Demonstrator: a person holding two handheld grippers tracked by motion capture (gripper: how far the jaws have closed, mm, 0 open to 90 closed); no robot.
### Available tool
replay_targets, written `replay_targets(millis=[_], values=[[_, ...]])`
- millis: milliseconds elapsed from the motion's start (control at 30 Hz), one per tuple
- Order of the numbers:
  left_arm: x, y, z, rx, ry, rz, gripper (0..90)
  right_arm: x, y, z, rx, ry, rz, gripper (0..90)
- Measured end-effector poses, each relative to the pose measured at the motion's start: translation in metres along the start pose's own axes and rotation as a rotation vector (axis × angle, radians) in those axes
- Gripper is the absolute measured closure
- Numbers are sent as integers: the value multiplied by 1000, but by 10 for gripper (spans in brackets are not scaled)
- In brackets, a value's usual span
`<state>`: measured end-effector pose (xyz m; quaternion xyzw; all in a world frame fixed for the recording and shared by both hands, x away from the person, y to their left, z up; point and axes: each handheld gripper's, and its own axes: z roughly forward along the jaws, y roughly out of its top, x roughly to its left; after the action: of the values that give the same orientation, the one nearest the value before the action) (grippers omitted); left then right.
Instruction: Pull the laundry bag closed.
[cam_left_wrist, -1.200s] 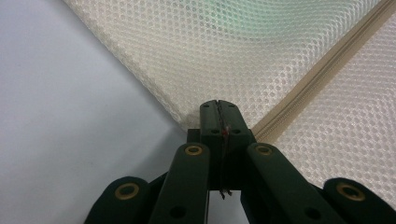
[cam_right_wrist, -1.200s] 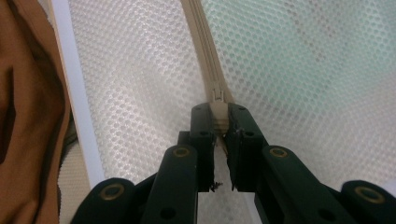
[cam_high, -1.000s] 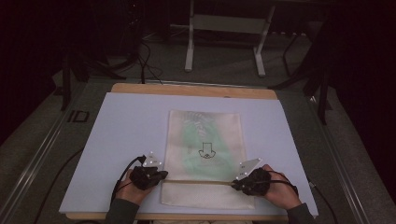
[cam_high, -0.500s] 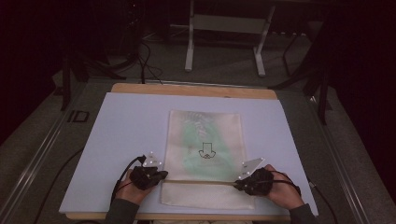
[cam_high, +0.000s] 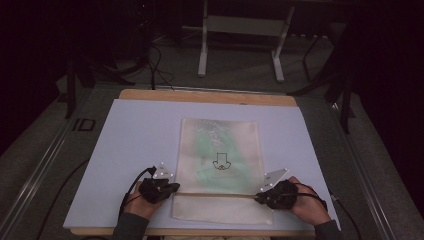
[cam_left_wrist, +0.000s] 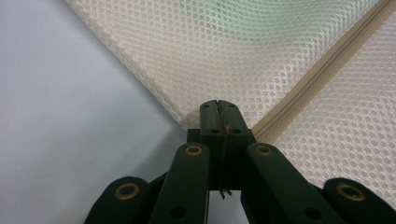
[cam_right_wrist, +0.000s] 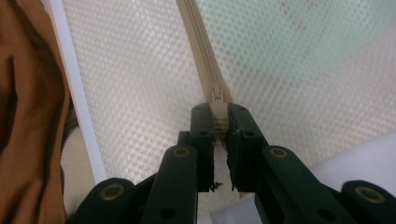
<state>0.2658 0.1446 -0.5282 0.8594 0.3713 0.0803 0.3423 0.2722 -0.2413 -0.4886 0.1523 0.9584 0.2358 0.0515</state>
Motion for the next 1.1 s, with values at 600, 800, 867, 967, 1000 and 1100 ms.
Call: replay_targets(millis=[600, 800, 867, 967, 1000, 1100], values=[[0, 0, 0, 1, -1, -1, 895, -6, -16, -7, -5, -10, 44, 822], [0, 0, 0, 1, -1, 1, 895, -9, -21, -8, -7, -10, 58, 821], [0, 0, 0, 1, 0, 2, 895, -9, -23, -9, -5, -9, 67, 821], [0, 0, 0, 1, -1, 2, 895, -10, -25, -8, 9, -15, 69, 821], [0, 0, 0, 1, -1, 2, 895, -11, -26, -8, 1, -13, 74, 821], [0, 0, 0, 2, 0, 3, 895, -11, -27, -8, 1, -7, 76, 820]])
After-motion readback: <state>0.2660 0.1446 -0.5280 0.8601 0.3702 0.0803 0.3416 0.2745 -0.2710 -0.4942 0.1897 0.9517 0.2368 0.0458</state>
